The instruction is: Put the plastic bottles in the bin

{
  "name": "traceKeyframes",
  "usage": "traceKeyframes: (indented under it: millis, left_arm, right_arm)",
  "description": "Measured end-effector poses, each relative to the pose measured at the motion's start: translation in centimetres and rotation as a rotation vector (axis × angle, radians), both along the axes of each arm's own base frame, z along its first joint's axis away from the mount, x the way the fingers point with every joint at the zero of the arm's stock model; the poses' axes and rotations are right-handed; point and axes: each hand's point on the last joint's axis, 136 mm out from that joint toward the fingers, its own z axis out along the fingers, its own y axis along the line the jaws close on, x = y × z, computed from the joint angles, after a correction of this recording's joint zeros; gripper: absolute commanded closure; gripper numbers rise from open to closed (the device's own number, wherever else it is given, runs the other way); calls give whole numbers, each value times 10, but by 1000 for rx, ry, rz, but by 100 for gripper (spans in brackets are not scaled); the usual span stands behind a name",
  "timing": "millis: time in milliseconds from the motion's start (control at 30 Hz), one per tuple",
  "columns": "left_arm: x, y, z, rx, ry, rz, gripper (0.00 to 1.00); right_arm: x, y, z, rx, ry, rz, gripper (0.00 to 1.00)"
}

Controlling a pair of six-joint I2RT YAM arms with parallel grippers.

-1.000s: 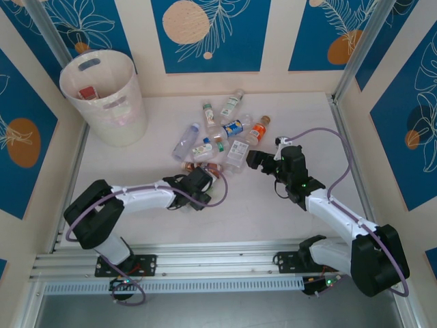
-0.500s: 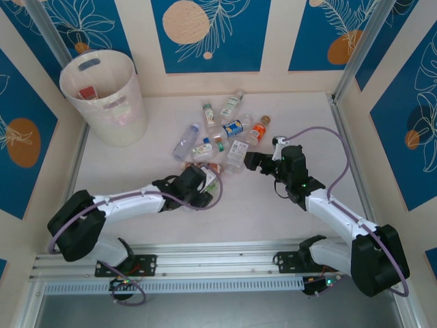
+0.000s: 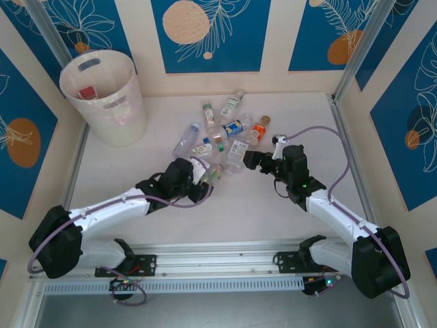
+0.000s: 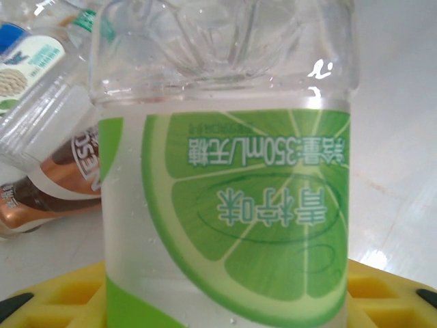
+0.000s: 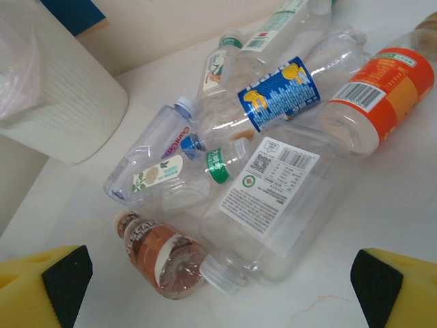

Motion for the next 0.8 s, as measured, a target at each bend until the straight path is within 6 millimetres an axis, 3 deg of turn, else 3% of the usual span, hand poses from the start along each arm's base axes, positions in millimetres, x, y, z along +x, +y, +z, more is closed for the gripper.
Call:
traceKeyframes:
  millis: [167,333,600,800]
  left_arm:
    - [24,8,11,-155,10,86,54]
    - [45,-3,39,-295,-35,115,56]
    - [89,-17,107,-432,-202,167,56]
    - [122,-12,153,-455,-317,232,56]
  right_arm:
    - [1,2,4,31,-26,2,0]
    - [4,4,14,70,-59,-2,0]
    - [15,2,11,120,-47,-55,1]
    - [16,3,4,123,-19,-66,1]
